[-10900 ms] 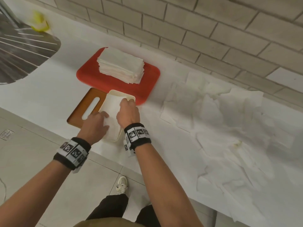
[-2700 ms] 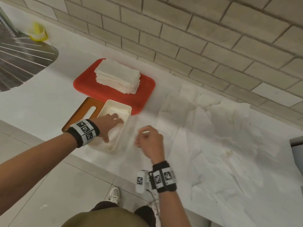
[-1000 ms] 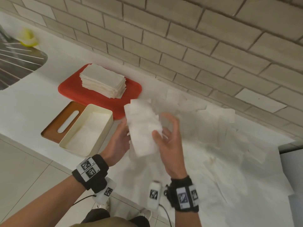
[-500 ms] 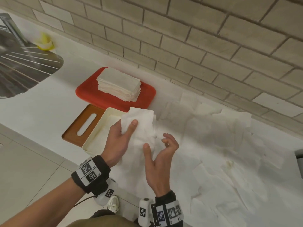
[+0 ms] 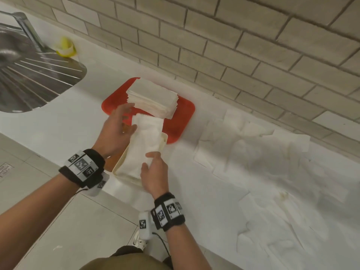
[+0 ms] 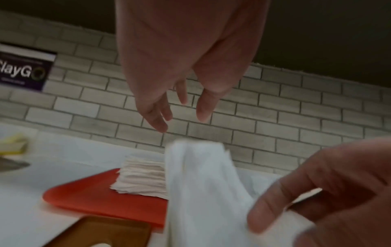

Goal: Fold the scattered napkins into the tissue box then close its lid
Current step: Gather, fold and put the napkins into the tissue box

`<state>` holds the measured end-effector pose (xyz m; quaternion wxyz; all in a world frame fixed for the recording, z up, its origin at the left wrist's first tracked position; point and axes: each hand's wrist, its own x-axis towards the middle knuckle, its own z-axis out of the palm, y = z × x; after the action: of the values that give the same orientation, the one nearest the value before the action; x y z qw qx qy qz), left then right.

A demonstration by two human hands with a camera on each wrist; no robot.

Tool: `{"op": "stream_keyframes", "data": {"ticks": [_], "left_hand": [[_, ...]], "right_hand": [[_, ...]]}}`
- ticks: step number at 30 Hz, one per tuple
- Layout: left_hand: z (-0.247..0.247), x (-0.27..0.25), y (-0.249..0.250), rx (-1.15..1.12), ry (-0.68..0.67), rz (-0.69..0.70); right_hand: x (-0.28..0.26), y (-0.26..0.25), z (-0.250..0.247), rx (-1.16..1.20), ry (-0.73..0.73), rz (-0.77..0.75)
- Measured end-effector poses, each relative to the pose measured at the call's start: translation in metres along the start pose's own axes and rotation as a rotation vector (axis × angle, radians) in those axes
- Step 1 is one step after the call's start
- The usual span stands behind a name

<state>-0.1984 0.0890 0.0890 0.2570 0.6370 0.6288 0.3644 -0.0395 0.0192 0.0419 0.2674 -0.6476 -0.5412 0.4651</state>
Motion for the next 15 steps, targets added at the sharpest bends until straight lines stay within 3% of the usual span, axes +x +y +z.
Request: {"op": "stream_keyframes", "data": {"ticks": [2,6,10,15], "left_hand": [[-0.004,0.006,-0.01,0.135,-0.063,0.036],[0.013,0.007,-0.017,0.448,-0.465,0.085],[0.051,0.011,-0.02,0.735,-0.799,0.073],[0.076,0.012,-0.037,0.999,-1.02,0.024]], "right_hand": [[0.01,-0.009,0.009,-0.052,-0.085,0.117],[0.017,-0.019,0.013,-0.102,-0.147,0.211],[0.014,-0.012,-0.003,-0.164,-0.229,0.154],[0.022,0.026,-0.084,0.025,-0.065,0.041]]}}
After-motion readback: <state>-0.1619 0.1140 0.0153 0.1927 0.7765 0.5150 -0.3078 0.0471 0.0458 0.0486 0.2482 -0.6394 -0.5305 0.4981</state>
